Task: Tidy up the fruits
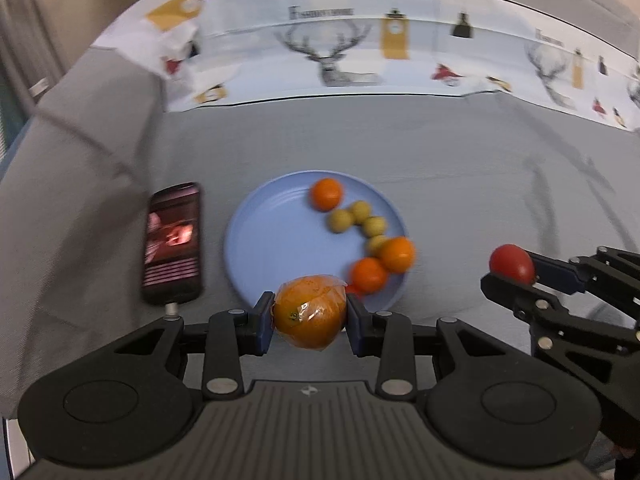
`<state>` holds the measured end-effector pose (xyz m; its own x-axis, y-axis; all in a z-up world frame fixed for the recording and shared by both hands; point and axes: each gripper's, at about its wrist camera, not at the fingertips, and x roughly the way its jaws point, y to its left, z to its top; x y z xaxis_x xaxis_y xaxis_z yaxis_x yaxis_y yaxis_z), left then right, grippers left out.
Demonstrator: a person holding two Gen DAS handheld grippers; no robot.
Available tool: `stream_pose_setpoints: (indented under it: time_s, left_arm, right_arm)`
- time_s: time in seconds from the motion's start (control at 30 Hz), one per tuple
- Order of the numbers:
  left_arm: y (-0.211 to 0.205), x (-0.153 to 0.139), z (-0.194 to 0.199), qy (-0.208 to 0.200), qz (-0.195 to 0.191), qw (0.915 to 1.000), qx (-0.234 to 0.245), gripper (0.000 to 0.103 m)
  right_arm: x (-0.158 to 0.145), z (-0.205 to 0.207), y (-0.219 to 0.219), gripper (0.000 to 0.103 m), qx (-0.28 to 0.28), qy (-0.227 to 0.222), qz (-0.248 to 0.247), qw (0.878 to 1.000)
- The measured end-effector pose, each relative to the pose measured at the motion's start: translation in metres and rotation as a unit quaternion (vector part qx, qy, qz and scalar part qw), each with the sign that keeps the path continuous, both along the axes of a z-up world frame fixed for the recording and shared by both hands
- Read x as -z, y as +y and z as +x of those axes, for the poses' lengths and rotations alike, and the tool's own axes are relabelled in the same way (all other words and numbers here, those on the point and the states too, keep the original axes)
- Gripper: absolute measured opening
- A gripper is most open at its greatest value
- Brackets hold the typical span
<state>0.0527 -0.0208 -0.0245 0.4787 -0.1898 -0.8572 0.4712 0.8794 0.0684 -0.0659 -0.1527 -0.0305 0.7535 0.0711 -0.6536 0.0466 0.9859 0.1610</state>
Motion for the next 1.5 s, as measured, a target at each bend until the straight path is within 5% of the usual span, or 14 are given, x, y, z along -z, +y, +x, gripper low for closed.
stream_pose_setpoints:
  time_s: [0.3,0.9,0.97,1.0,1.03,1.07,1.27,1.5]
  left_arm:
    - [0.008,0.013,0.031,0.007,0.007,0.9995,-0.029,0.04]
    - [-0.017,0.058,0.093,0.027,0.022,0.9993,-0.013,0.04]
    - [-0.02,0.06,0.094,0.023,0.024,0.9995,0.0,0.054]
    - [-0.021,0.061,0.094,0.017,0.026,0.9995,0.003,0.078]
    - [-0.021,0.06,0.094,0.01,0.028,0.9996,0.0,0.095]
    - [-0.019,0.057,0.093,0.004,0.023,0.9997,0.001,0.099]
    - [-0.011,0.043,0.076,0.009,0.018,0.9998,-0.004,0.102]
    - [0.012,0.023,0.033,0.024,0.012,0.9992,-0.031,0.102]
  right_arm:
    - [-0.004,0.039,0.025,0.029,-0.029,0.006,-0.009,1.0]
    - [0.044,0.112,0.027,0.03,-0.059,0.045,-0.048,0.996]
    - [0.048,0.118,0.027,0.031,-0.061,0.049,-0.05,0.996]
    - [0.049,0.12,0.027,0.033,-0.065,0.052,-0.05,0.995]
    - [0.051,0.122,0.028,0.047,-0.07,0.055,-0.05,0.995]
    - [0.052,0.123,0.029,0.064,-0.072,0.06,-0.053,0.994]
    - [0.042,0.099,0.031,0.088,-0.051,0.068,-0.058,0.995]
    - [0.017,0.049,0.042,0.098,-0.006,0.068,-0.041,0.997]
